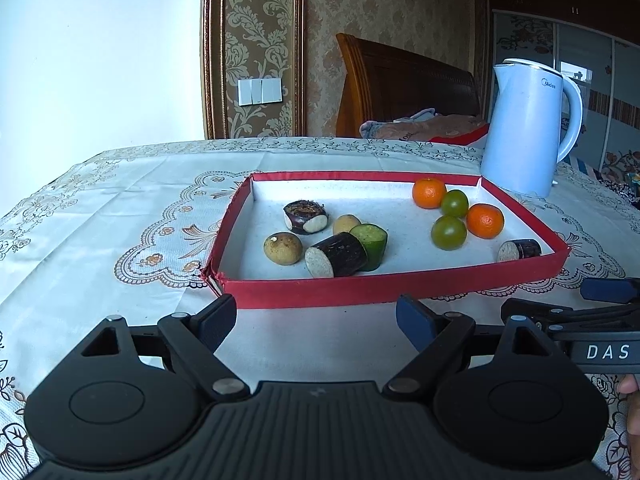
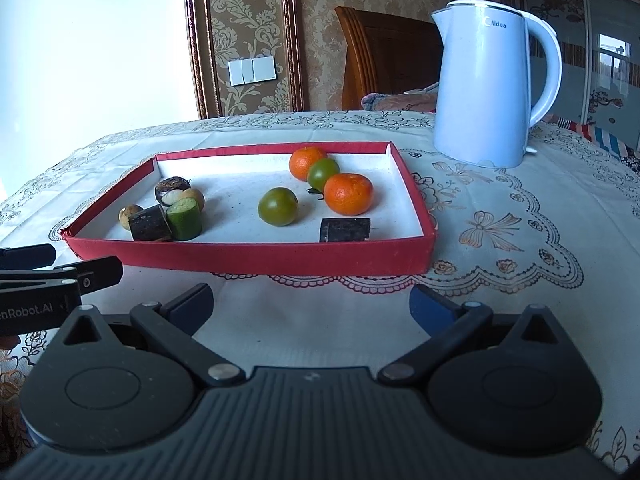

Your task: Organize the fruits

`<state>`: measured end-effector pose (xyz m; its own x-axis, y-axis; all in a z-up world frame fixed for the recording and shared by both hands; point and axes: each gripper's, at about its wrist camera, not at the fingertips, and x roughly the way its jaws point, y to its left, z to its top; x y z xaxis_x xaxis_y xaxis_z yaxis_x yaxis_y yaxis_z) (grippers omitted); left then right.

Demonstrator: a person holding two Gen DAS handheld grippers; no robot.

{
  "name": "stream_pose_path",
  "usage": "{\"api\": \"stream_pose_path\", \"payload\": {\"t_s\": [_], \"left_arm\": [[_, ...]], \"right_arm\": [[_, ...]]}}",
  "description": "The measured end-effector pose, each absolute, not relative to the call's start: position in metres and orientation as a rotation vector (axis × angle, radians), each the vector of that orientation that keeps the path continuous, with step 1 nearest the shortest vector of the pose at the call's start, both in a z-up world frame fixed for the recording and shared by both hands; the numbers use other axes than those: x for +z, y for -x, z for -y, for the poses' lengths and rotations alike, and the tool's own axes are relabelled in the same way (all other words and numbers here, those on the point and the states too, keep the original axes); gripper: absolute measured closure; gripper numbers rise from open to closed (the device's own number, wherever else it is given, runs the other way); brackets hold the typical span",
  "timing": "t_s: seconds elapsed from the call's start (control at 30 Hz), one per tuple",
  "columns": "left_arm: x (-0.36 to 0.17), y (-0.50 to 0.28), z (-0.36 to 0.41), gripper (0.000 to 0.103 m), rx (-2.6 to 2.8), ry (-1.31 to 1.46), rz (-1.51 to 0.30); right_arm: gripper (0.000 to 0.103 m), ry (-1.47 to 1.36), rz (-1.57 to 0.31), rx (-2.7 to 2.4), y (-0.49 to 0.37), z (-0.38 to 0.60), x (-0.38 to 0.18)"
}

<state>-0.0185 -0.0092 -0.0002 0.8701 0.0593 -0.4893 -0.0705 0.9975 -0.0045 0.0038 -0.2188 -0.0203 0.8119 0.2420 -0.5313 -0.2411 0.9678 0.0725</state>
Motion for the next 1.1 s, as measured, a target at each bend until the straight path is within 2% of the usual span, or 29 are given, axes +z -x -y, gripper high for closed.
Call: {"api": "stream_pose_path", "payload": {"t_s": [1.1], "left_arm": [[0.0008, 0.0207, 0.0140, 0.016, 0.087, -0.012, -0.494]], "right_arm": [[0.000, 0.004, -0.597, 0.254, -0.0082, 0.2177, -0.0239]]}}
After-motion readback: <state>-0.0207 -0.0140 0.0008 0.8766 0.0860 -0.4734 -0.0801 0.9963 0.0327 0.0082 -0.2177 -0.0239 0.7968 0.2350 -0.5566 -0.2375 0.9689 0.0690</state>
